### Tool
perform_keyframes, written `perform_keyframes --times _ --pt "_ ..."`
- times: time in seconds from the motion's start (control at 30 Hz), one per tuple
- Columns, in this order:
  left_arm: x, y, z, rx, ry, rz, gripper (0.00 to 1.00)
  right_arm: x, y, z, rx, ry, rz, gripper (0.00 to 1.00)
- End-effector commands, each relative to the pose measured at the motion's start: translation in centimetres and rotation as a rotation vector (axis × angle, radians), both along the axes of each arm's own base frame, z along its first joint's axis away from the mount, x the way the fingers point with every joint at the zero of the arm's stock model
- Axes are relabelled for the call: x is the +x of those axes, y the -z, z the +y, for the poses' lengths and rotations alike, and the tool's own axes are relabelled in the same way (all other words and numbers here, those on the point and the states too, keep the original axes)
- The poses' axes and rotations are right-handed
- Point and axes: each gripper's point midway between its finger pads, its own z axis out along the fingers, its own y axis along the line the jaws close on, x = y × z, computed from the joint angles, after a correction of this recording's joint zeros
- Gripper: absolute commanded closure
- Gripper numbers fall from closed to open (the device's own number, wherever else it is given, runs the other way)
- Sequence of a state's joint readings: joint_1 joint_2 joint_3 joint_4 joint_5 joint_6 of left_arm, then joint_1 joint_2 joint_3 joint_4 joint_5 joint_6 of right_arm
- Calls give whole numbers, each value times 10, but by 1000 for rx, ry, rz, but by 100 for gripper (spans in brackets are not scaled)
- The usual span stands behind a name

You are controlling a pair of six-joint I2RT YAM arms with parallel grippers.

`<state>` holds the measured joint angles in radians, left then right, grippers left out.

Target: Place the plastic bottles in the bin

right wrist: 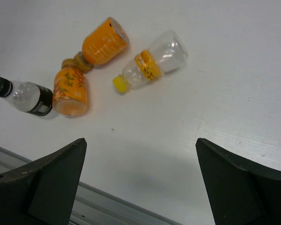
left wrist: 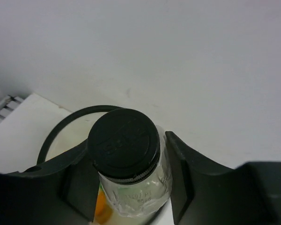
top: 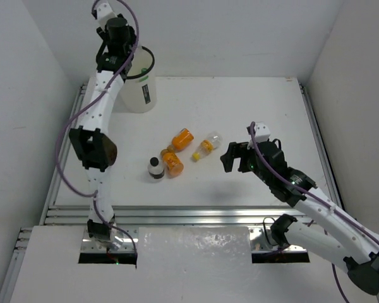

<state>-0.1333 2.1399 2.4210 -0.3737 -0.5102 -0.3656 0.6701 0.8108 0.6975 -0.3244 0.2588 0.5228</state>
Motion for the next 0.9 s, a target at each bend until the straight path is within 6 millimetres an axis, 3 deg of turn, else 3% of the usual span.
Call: perform_keyframes --times 0.0,0.03,0.07,0.13,0.17,0.23,0.27,0.3,0.33,0.37,0.4,0.43,0.47,0.5,0.53,0.57,0.6,0.63,0.7,0.73,0.8,0.87 --pt "21 5 27 112 -73 -6 41 0 14 3 0 -10 26 1" --pt "24 6 27 125 -71 -11 7 0 19 3 -8 -11 33 1" --pt "22 2 27 124 -72 -23 0 2 28 3 -16 -9 44 1" --pt "16 -8 28 122 -75 -42 0 7 37 5 -18 5 69 1" --pt "2 -32 29 110 -79 -80 0 9 41 8 -5 11 91 1" --pt "-18 -56 26 98 -71 -100 0 22 53 18 6 33 144 1" --pt "-46 -92 21 91 -66 -152 0 35 58 26 4 46 159 1" --pt "-60 -104 16 88 -53 -163 0 43 61 28 7 81 172 1" --pt "-73 -99 8 99 -29 -123 0 50 65 30 35 134 201 1" --pt "-113 -133 8 85 -30 -171 0 63 56 37 54 152 193 1" --pt "-130 -134 -10 54 18 -165 0 75 73 38 30 199 223 1" --pt "-164 -131 -15 41 61 -132 0 83 77 40 57 249 245 1" --pt "-182 -126 -22 14 92 -117 0 98 67 47 87 284 239 1" --pt "-196 -116 -35 -21 154 -99 0 103 76 44 77 331 279 1" --pt "-201 -69 -46 -51 190 -13 0 110 97 44 49 368 327 1" --pt "-240 -85 -43 -81 224 -82 0 122 88 52 93 392 330 1" --pt "-252 -72 -53 -112 278 -80 0 128 92 54 94 401 342 1" --pt "-270 -46 -55 -119 310 -73 0 131 106 57 88 412 371 1" --pt "-283 -19 -53 -123 322 -36 0 137 110 58 83 458 407 1" --pt "-290 5 -51 -112 319 14 0 143 118 61 85 489 434 1" --pt "-293 30 -49 -80 317 80 0 132 137 51 24 559 514 1" --pt "-296 43 -52 -70 341 114 0 126 156 45 -3 611 558 1"
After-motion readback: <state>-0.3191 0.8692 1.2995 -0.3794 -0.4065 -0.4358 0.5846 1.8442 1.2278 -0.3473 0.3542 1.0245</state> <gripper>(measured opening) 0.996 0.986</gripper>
